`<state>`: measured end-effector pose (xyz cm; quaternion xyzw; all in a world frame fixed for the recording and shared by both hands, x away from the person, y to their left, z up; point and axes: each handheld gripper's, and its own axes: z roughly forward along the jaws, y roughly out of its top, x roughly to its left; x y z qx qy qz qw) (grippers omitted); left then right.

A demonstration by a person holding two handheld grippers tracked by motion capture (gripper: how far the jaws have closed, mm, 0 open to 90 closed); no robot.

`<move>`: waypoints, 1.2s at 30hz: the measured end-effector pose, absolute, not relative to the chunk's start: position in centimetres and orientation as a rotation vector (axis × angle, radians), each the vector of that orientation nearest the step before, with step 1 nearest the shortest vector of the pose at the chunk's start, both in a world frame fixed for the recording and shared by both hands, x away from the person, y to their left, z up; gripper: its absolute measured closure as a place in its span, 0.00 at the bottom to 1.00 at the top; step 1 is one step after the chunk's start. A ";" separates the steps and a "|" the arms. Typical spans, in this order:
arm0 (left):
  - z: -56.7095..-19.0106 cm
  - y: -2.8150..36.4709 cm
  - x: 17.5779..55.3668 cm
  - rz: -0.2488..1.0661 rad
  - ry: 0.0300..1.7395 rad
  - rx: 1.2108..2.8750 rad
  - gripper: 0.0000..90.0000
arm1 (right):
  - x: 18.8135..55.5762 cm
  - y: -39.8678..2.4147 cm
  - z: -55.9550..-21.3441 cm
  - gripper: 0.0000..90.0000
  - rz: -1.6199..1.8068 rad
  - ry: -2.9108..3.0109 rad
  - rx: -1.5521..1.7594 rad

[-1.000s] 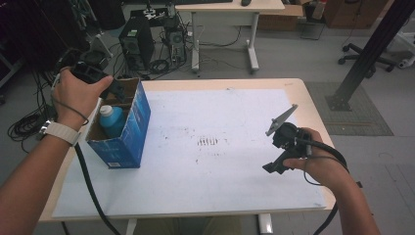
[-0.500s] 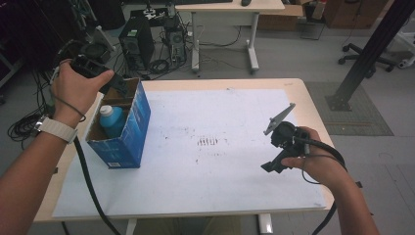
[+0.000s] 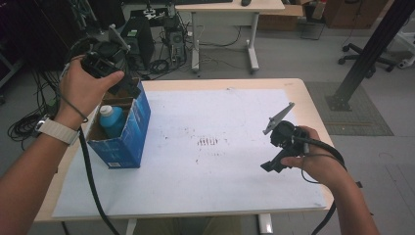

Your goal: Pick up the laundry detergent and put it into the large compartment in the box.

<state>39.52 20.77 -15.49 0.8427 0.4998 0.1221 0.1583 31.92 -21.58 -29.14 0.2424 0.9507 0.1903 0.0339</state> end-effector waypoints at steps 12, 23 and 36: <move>-14.9 19.5 38.7 0.326 1.305 2.454 0.12 | 31.8 -21.4 -29.0 0.12 0.586 2.921 0.744; -14.9 17.9 37.9 0.315 1.135 2.514 0.11 | 31.8 -21.2 -28.9 0.12 0.597 2.917 0.741; -15.1 16.8 37.3 0.282 0.995 2.561 0.11 | 31.7 -21.3 -28.5 0.12 0.594 2.911 0.736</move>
